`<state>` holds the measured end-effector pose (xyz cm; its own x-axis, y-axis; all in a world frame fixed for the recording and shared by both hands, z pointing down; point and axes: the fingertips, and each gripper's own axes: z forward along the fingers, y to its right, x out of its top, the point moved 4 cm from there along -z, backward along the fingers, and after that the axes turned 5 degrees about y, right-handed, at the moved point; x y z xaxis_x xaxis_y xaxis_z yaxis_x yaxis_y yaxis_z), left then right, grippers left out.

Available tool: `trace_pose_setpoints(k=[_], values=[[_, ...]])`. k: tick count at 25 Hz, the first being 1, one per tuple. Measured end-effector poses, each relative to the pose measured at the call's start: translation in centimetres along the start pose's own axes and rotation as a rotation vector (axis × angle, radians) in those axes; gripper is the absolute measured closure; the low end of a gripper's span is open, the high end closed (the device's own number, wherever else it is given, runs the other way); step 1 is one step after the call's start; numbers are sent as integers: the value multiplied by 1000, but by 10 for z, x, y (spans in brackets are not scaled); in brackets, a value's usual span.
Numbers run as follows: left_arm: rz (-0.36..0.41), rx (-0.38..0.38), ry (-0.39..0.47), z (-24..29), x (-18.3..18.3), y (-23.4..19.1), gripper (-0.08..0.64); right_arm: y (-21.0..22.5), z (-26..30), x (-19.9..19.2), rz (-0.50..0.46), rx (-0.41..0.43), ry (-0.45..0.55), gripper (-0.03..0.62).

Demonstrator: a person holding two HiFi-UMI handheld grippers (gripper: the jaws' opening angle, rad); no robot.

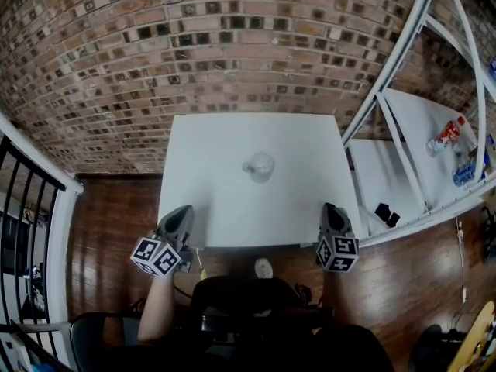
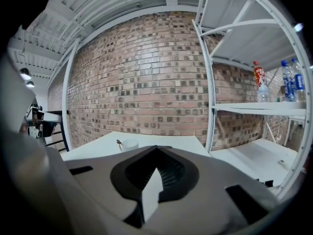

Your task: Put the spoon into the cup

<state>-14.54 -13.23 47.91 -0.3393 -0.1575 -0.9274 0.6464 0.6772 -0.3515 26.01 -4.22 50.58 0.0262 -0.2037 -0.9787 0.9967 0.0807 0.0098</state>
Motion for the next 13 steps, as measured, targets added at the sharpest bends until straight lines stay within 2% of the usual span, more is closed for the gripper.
trace_pose_setpoints(k=[13], values=[[0,9,-5,10,1,-10,568,-6,18,-2,-24,22,-17,591]])
